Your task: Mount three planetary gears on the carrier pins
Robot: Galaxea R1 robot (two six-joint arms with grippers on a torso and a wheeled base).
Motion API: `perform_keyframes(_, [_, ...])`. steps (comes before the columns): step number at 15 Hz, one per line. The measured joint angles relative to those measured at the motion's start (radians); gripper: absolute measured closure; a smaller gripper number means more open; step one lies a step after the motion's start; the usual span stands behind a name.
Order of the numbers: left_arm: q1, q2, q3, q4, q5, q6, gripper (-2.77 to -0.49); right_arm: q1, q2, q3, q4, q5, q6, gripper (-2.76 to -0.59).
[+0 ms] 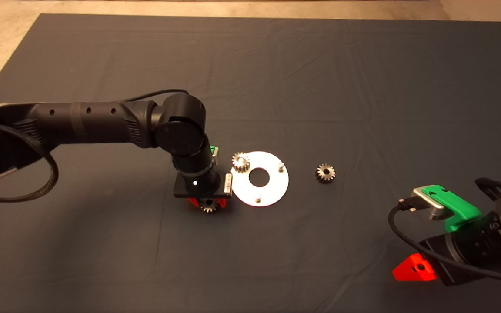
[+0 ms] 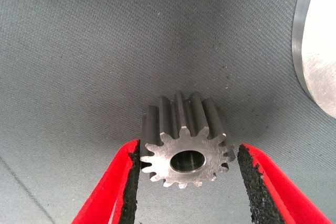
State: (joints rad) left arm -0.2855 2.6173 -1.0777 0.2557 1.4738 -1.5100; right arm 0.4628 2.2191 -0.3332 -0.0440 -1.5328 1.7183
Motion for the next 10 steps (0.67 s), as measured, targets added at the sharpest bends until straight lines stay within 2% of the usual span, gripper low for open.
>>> perform_keyframes(2, [0.0,0.0,0.0,0.0,0.0,0.001,-1.21,0.0,0.0,0.0,0.0,0.0,0.0,-2.75])
perform_keyframes(4, [0.0,-0.004,0.0,0.0,-0.001,0.0,-1.08,0.0,0.0,0.0,0.0,0.0,0.0,-2.75])
perform_keyframes(10, [0.0,-0.004,0.0,0.0,-0.002,0.0,-1.08,0.0,0.001,0.0,0.0,0.0,0.0,-2.75])
